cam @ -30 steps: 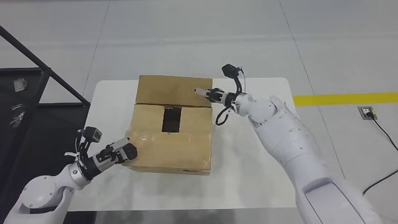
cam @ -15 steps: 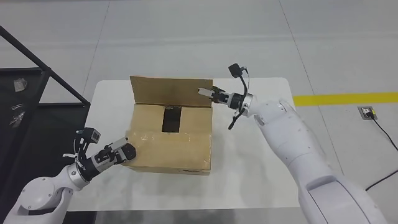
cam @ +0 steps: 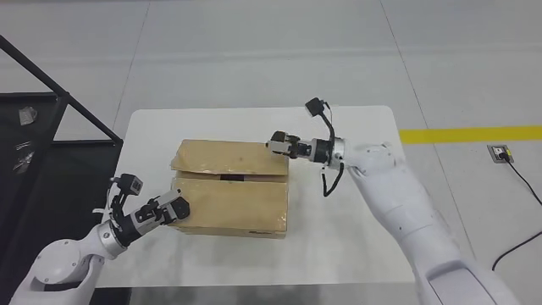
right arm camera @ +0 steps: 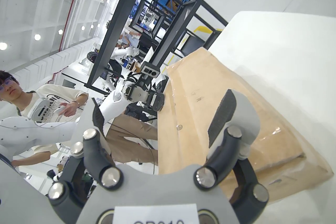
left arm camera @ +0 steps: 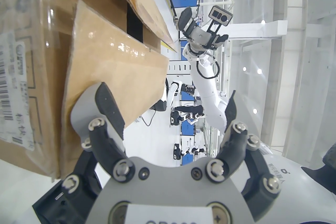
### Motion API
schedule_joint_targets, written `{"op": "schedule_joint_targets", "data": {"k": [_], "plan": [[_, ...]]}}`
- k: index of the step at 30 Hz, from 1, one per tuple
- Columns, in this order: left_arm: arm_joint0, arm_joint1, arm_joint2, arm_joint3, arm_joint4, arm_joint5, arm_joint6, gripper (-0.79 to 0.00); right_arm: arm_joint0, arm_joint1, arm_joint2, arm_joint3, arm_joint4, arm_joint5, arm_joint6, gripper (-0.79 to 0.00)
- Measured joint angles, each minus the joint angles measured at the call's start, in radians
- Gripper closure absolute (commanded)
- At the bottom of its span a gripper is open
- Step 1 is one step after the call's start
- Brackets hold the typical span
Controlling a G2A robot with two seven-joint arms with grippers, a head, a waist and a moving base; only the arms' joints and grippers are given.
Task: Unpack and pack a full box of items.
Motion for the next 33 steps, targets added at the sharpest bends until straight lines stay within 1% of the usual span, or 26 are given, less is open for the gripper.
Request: {"op": "schedule_joint_targets", "data": {"k": [4,8,13,18,23,25,29,31,33], "plan": [[-0.005,-0.002,0.011,-0.004,0.006,0.003,0.004,-0.785,-0.019,0.023,-0.001,-0.048,0.126,0.156,0.156,-0.785],[-0.011,-0.004,0.018,-0.005,0.012,0.003,0.008,-0.785,-0.037,0.039,-0.016,-0.081,0.138,0.228,0.228,-0.785],[-0.021,-0.006,0.02,0.004,0.011,0.005,0.012,-0.785,-0.072,0.053,-0.032,-0.113,0.121,0.231,0.231,-0.785],[-0.024,-0.007,-0.003,0.012,-0.01,-0.012,0.029,-0.785,-0.091,0.057,-0.03,-0.092,0.158,0.231,0.23,-0.785],[-0.004,-0.003,-0.079,0.021,-0.049,-0.071,0.074,-0.785,-0.094,0.054,-0.034,-0.043,0.183,0.235,0.224,-0.785],[0.01,-0.003,-0.119,0.033,-0.087,-0.092,0.114,-0.785,-0.091,0.052,-0.035,-0.029,0.192,0.243,0.219,-0.785],[0.041,-0.006,-0.188,0.067,-0.182,-0.105,0.19,-0.785,-0.091,0.051,-0.035,-0.029,0.192,0.243,0.219,-0.785],[0.059,-0.006,-0.216,0.084,-0.178,-0.109,0.232,-0.785,-0.091,0.052,-0.035,-0.029,0.192,0.243,0.219,-0.785],[0.074,-0.006,-0.229,0.087,-0.135,-0.111,0.268,-0.785,-0.091,0.052,-0.035,-0.029,0.192,0.243,0.219,-0.785]]}}
